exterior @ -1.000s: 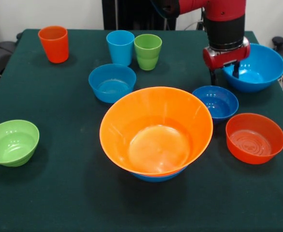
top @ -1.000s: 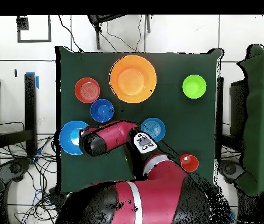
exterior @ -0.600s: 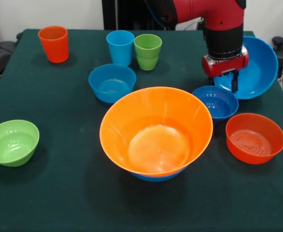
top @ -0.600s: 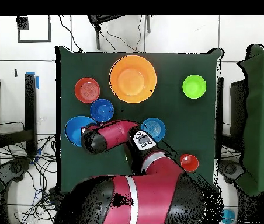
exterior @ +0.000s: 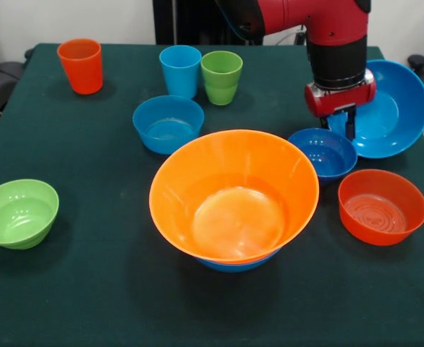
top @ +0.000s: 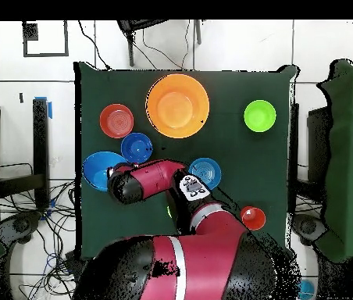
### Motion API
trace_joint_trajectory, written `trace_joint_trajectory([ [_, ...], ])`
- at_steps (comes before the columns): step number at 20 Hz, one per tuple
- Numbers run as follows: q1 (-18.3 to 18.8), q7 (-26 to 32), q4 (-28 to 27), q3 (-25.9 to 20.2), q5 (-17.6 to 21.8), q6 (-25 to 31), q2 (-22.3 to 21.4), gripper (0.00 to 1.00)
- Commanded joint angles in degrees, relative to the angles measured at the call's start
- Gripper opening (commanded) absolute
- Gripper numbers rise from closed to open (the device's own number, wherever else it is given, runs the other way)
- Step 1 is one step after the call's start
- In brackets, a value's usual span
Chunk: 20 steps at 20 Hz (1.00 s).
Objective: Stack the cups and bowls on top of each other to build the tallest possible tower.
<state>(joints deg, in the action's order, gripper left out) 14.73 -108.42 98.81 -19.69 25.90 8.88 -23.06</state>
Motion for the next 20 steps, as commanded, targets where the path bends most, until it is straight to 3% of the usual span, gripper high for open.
trace_joint_trajectory([
  [1, 1.2, -2.5, -4.4, -0.7, 0.0, 2.1, 3.4, 0.0],
  [13, 0.3, -4.0, -2.3, 0.1, -0.9, 2.6, -0.2, 0.0],
  [17, -0.4, -5.9, 2.2, 0.8, -2.4, 4.3, -6.8, 0.0],
  [20, -0.5, -5.6, 7.7, 0.4, -4.2, 8.6, -15.3, 0.0],
])
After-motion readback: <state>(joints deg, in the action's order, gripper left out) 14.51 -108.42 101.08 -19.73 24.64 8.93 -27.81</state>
